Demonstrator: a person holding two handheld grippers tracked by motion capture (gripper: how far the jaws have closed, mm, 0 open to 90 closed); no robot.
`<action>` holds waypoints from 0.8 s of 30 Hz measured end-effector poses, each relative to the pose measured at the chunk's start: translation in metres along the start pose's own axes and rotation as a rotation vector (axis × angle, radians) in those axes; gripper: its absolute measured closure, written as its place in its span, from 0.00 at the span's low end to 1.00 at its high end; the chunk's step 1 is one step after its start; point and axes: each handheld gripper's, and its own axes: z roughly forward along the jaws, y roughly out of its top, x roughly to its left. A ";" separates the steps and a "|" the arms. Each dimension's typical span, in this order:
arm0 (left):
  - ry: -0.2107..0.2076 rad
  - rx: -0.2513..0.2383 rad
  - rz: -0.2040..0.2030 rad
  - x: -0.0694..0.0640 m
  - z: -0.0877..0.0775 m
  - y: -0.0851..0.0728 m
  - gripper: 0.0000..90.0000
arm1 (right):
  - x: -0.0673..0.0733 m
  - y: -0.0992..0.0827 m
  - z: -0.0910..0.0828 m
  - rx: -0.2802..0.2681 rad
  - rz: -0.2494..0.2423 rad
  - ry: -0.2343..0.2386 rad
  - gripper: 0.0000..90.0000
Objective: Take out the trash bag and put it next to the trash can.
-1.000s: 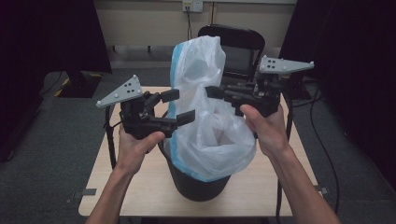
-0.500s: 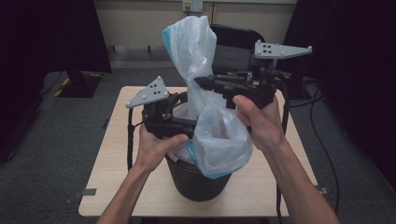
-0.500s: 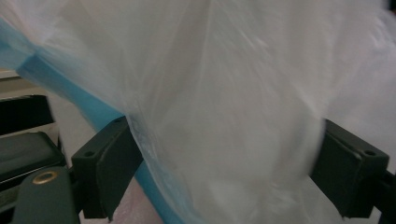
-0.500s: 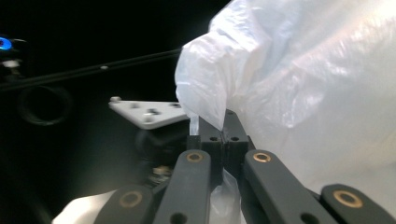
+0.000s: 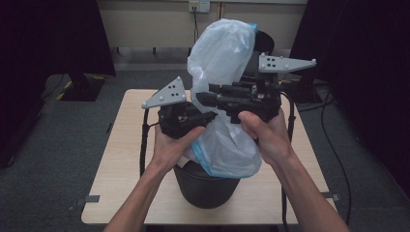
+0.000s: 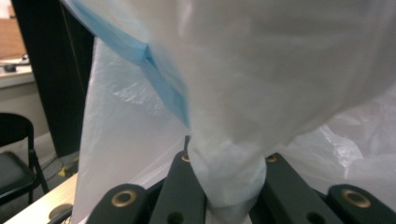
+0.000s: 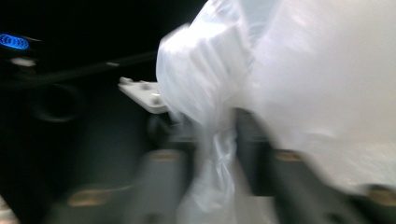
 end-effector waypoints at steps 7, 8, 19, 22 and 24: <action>0.042 -0.033 -0.008 0.006 -0.022 0.009 0.98 | 0.003 0.002 -0.026 -0.022 -0.089 -0.216 0.16; 0.051 -0.033 -0.007 0.006 -0.025 0.012 0.98 | 0.003 0.002 -0.026 -0.022 -0.089 -0.216 0.16; 0.021 -0.072 0.018 -0.003 -0.032 0.039 0.98 | -0.018 -0.028 -0.017 0.098 -0.086 -0.167 0.14; -0.005 -0.073 0.014 -0.004 -0.030 0.039 0.98 | -0.023 -0.029 -0.010 0.109 -0.091 -0.129 0.07; -0.015 -0.074 0.007 -0.004 -0.030 0.039 0.98 | -0.028 -0.030 -0.004 0.105 -0.085 -0.079 0.08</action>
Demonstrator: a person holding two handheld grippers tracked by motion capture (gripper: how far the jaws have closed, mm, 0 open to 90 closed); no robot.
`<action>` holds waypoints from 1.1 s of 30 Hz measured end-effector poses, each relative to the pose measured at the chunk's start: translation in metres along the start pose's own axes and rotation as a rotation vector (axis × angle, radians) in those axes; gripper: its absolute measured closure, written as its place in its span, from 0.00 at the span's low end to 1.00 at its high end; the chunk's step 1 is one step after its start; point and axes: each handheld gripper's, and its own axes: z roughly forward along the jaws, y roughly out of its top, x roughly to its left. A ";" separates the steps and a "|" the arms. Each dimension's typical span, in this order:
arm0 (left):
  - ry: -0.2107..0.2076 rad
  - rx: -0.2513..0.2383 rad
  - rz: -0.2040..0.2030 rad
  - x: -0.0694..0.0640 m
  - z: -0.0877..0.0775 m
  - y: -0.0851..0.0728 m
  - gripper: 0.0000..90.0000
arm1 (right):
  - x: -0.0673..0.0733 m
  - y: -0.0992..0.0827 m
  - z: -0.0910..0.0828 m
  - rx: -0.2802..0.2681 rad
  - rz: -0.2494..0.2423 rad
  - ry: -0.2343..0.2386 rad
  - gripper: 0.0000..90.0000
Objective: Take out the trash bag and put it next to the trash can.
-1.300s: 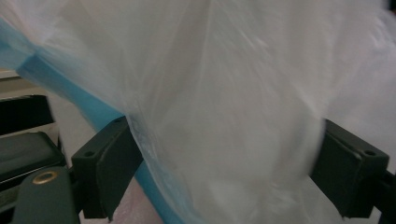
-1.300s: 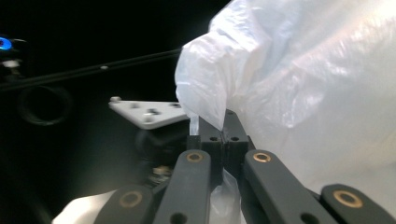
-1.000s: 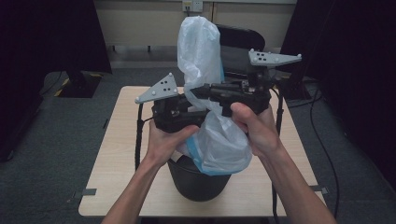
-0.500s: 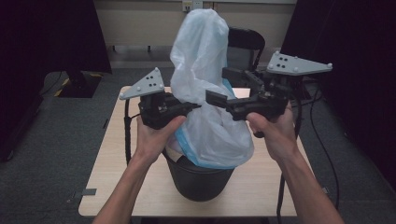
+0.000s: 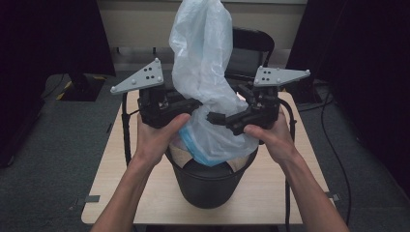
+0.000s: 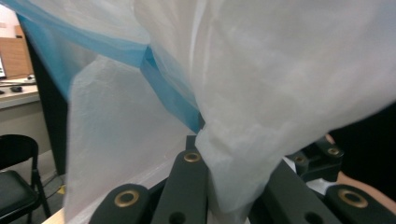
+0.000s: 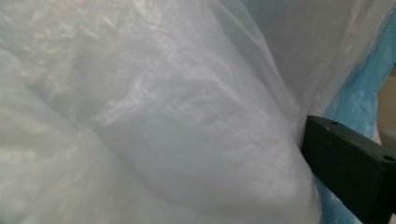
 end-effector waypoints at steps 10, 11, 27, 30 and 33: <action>-0.016 0.013 0.006 -0.002 0.012 0.003 0.98 | -0.005 -0.003 0.008 -0.023 -0.002 0.045 0.34; -0.016 0.013 0.007 -0.001 0.012 0.003 0.98 | -0.006 -0.003 0.008 -0.022 0.000 0.058 0.39; 0.145 -0.051 -0.032 0.013 0.001 -0.004 0.52 | -0.018 0.003 0.004 -0.017 0.016 0.032 0.96; 0.168 -0.063 -0.040 0.014 -0.002 -0.005 0.43 | -0.025 0.004 -0.002 -0.040 0.030 0.016 0.96; 0.194 -0.063 -0.053 0.015 -0.005 -0.008 0.35 | -0.027 0.004 -0.005 -0.050 0.035 0.001 0.96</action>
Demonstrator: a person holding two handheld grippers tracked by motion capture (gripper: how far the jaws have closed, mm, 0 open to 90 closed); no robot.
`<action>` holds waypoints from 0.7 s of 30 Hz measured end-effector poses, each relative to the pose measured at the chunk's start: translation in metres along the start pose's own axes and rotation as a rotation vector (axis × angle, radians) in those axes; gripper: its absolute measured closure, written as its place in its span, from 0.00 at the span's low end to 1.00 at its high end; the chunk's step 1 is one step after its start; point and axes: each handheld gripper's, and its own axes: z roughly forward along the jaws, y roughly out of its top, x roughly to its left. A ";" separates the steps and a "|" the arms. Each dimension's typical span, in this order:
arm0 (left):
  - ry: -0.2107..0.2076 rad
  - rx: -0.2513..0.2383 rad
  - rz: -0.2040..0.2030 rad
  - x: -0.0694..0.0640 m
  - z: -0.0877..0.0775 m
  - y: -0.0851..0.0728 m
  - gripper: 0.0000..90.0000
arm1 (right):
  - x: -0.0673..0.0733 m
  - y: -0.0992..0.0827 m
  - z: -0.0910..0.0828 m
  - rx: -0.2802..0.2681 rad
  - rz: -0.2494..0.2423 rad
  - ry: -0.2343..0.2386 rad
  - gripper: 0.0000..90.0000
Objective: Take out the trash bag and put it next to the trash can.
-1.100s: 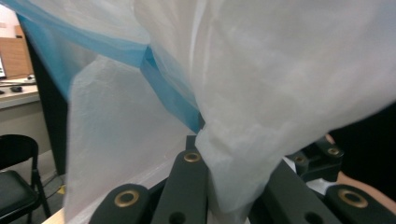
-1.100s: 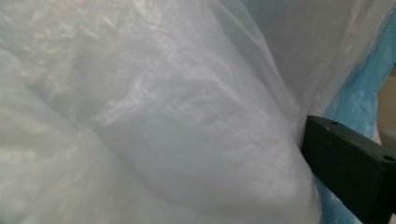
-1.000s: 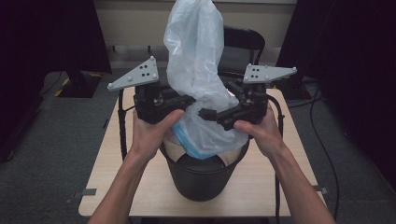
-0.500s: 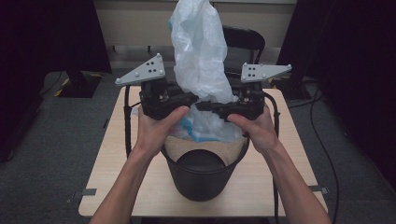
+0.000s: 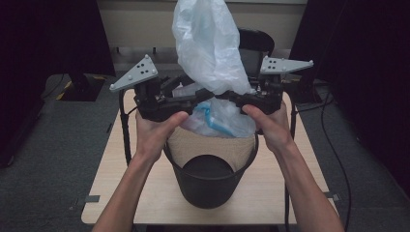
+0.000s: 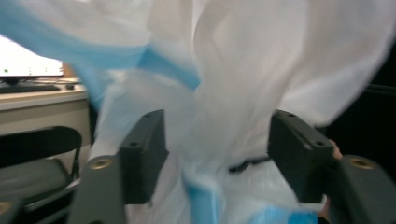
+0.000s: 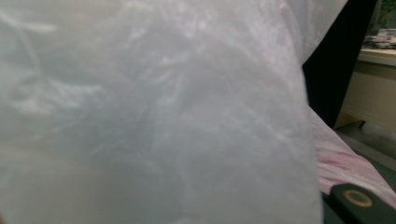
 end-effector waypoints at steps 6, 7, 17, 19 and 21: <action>0.013 0.008 0.009 0.001 -0.004 -0.008 0.26 | -0.006 0.001 -0.010 -0.019 -0.002 -0.047 0.96; 0.020 0.009 0.016 0.001 -0.004 -0.009 0.23 | -0.007 0.001 -0.012 -0.020 -0.002 -0.054 0.96; 0.043 0.059 0.023 0.006 -0.020 -0.020 0.18 | -0.018 0.004 -0.035 -0.049 0.000 -0.115 0.96; 0.054 0.060 0.016 0.010 -0.024 -0.024 0.18 | -0.019 0.006 -0.040 -0.056 -0.004 -0.132 0.96; 0.069 0.066 0.007 0.014 -0.029 -0.027 0.17 | -0.022 0.008 -0.045 -0.059 -0.003 -0.148 0.96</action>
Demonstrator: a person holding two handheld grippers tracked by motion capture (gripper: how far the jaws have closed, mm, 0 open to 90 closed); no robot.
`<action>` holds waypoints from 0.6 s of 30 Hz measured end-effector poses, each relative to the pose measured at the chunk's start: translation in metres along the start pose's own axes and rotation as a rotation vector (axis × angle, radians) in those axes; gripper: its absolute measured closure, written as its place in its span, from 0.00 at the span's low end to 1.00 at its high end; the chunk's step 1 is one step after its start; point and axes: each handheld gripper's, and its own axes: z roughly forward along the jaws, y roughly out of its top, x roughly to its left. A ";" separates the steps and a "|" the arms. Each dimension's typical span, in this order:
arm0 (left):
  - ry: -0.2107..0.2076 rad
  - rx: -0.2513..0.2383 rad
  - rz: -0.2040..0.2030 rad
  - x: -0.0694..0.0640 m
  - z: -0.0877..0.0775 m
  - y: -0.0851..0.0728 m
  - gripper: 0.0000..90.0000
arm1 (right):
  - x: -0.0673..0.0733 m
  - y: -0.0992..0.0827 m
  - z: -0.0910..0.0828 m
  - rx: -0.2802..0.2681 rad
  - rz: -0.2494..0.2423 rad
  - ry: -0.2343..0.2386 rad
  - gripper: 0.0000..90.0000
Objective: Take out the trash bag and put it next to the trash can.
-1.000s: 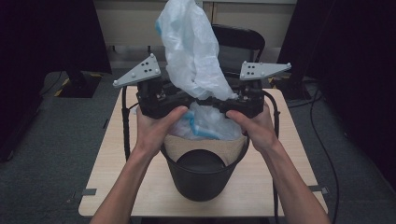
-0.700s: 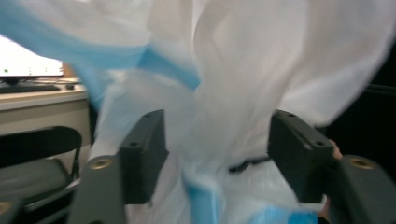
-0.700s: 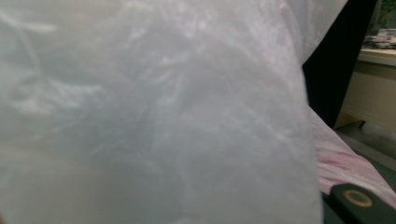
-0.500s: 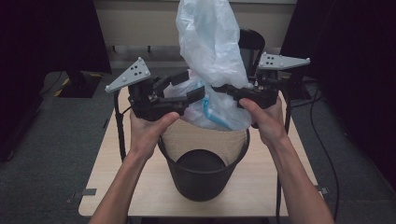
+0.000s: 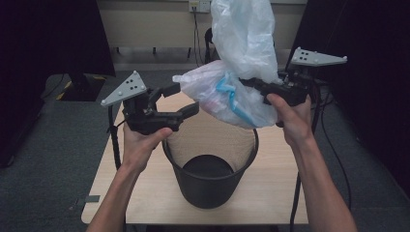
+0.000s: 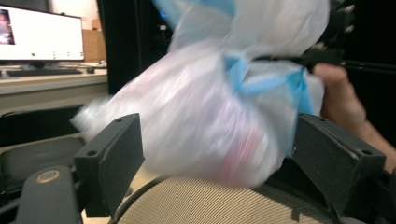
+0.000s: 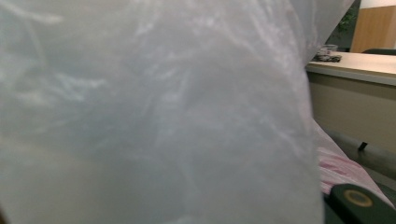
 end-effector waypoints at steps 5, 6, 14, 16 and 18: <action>0.012 0.018 -0.022 0.010 -0.009 -0.010 0.17 | -0.017 0.000 -0.010 0.004 0.025 -0.064 0.96; 0.008 0.021 -0.033 0.012 -0.010 -0.012 0.17 | -0.017 0.000 -0.010 0.004 0.025 -0.064 0.96; 0.040 0.044 -0.045 0.023 -0.022 -0.028 0.17 | -0.041 -0.012 -0.014 0.010 0.072 -0.150 0.96; 0.052 0.040 -0.053 0.025 -0.023 -0.030 0.17 | -0.046 -0.014 -0.015 0.020 0.076 -0.171 0.96; 0.054 0.041 -0.056 0.027 -0.025 -0.032 0.17 | -0.051 -0.015 -0.015 0.034 0.080 -0.191 0.96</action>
